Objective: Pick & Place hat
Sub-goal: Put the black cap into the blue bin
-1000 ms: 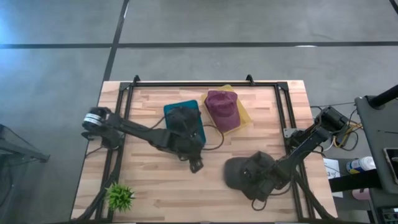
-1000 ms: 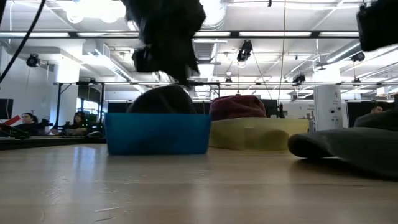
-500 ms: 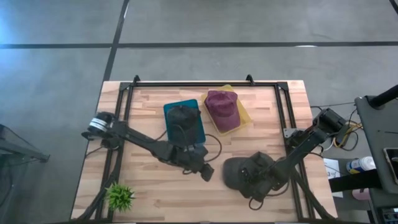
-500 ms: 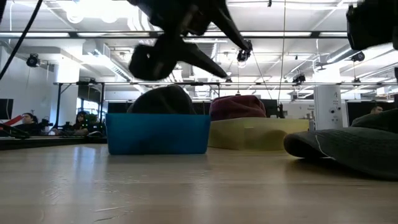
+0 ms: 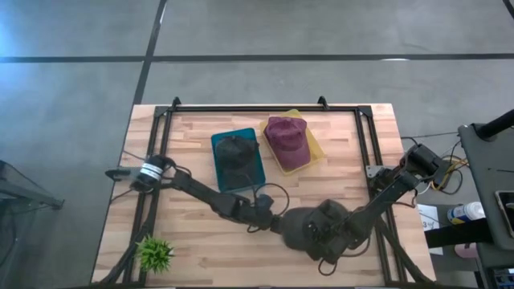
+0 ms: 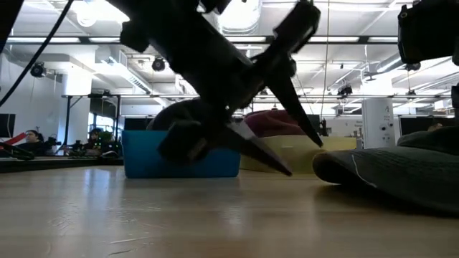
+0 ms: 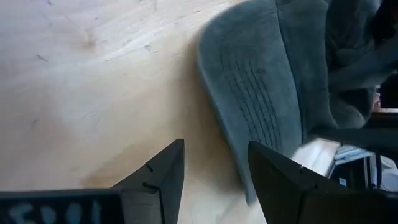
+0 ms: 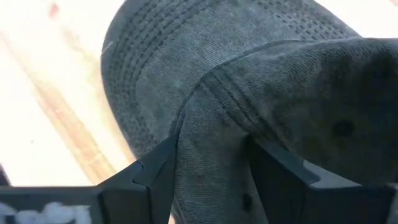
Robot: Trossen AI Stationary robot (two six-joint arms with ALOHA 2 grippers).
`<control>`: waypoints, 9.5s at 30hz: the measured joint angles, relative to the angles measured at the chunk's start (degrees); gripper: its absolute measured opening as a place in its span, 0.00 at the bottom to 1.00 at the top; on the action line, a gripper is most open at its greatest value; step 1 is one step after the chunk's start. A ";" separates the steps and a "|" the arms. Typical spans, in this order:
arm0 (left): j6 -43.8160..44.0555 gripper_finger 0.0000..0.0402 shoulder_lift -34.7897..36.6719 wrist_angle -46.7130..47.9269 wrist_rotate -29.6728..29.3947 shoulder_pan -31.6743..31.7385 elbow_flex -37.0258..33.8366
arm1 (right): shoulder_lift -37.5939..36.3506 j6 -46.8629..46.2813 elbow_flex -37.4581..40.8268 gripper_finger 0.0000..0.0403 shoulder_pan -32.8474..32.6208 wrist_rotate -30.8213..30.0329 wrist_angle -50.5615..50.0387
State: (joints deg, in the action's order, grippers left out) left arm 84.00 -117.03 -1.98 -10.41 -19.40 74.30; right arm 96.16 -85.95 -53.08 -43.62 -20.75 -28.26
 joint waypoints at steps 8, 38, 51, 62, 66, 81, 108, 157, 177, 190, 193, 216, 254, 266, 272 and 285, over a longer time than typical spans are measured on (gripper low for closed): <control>0.07 0.42 -3.32 -8.37 -0.54 0.00 0.02 | 0.85 1.03 0.06 0.46 0.20 -0.20 4.18; -46.79 0.02 12.55 -5.24 2.53 1.12 2.58 | -10.71 16.19 -15.91 0.46 -1.68 -6.66 -24.15; -115.62 0.02 18.16 36.96 -21.96 -6.17 20.11 | -18.05 -8.03 -27.43 0.46 -5.16 -12.60 -53.48; -131.52 0.02 18.10 42.82 -34.26 -10.78 17.46 | -19.60 -14.86 -21.86 0.46 -4.49 -18.48 -54.16; -132.13 0.02 17.96 42.92 -32.63 -13.19 13.86 | -20.44 -13.45 -22.75 0.46 -1.51 -23.54 -52.77; -135.64 0.02 17.96 42.09 -38.75 -17.26 8.92 | -12.03 23.33 -21.29 0.29 19.87 0.40 -11.94; -131.53 0.02 18.05 43.15 -43.49 -19.97 8.65 | -1.03 32.79 -21.55 0.03 26.64 15.81 -0.88; -128.93 0.02 10.87 38.97 -36.76 -24.04 4.13 | 4.76 16.17 -7.84 0.03 20.33 9.97 17.96; -124.09 0.02 4.41 35.09 -32.65 -22.33 4.09 | 19.95 24.58 -24.33 0.03 19.62 19.30 17.39; -122.87 0.02 4.32 35.24 -34.73 -22.18 4.30 | 10.31 27.69 -24.32 0.03 18.91 8.89 -4.92; -123.11 0.02 4.32 35.06 -36.27 -22.18 4.95 | 11.42 27.12 -22.26 0.03 19.54 9.32 -3.42; -118.27 0.02 4.32 34.46 -37.19 -19.67 5.92 | 14.35 34.54 -21.59 0.03 21.88 16.30 7.95; -97.15 0.02 4.35 21.72 -43.48 -15.90 6.17 | -0.26 -13.93 -8.74 0.28 -7.44 -15.89 -18.35; -103.03 0.02 4.63 6.52 -52.94 -14.01 6.08 | 1.35 -20.37 -5.24 0.28 -9.71 -20.72 -18.36; -103.00 0.02 6.20 -1.86 -61.25 -11.63 7.60 | -0.26 -20.61 -6.11 0.26 -9.64 -23.73 -18.47; -105.48 0.02 18.98 -11.54 -42.03 -8.23 16.35 | -13.02 -19.57 -4.56 0.21 -9.64 -50.37 -19.36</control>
State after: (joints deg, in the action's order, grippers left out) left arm -21.48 -98.05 -13.52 -52.45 -27.63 90.65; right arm 83.14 -105.52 -57.64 -53.25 -71.12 -47.63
